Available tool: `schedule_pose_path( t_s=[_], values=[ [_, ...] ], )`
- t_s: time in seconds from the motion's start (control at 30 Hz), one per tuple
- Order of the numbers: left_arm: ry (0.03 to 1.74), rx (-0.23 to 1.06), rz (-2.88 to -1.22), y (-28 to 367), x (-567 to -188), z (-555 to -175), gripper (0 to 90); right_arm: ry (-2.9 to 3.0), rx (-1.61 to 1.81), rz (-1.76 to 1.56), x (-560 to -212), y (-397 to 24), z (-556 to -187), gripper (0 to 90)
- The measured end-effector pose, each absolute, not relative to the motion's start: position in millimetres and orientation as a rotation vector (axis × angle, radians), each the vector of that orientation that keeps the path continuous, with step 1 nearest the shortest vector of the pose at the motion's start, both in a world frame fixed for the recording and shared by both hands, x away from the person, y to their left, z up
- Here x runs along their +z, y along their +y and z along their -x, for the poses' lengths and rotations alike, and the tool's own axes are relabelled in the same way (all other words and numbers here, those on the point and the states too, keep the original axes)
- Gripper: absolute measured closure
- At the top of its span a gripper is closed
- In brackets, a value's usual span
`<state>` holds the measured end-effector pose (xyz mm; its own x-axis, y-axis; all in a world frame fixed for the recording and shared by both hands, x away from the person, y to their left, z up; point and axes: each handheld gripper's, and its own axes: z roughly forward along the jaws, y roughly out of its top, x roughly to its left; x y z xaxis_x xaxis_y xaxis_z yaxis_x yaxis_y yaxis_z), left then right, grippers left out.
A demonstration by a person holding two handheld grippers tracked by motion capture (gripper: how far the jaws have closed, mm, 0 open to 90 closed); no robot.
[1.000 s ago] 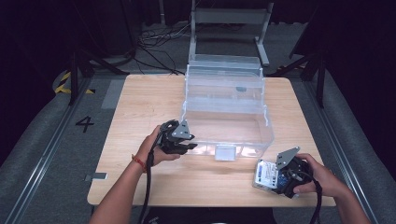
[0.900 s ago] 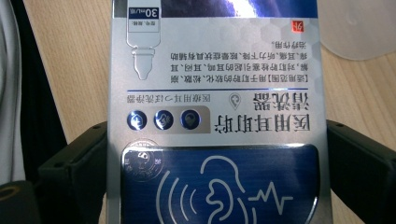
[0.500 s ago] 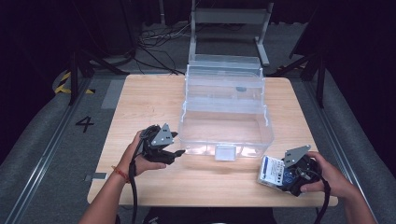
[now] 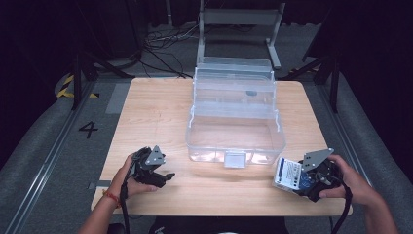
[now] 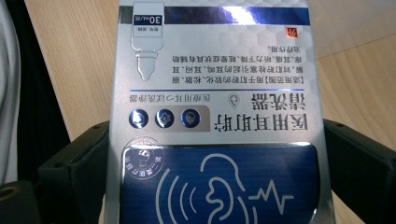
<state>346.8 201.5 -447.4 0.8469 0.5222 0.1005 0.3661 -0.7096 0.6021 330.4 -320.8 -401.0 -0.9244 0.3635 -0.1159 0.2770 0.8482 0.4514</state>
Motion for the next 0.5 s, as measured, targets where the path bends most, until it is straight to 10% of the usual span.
schedule_pose_path(
  t_s=[0.5],
  values=[
    [0.715, 0.266, -2.387, 211.5, -473.9, -349.2, 16.4, 2.731, 0.681, -0.487, -353.6, -330.7, -335.5, 5.4]
  ],
)
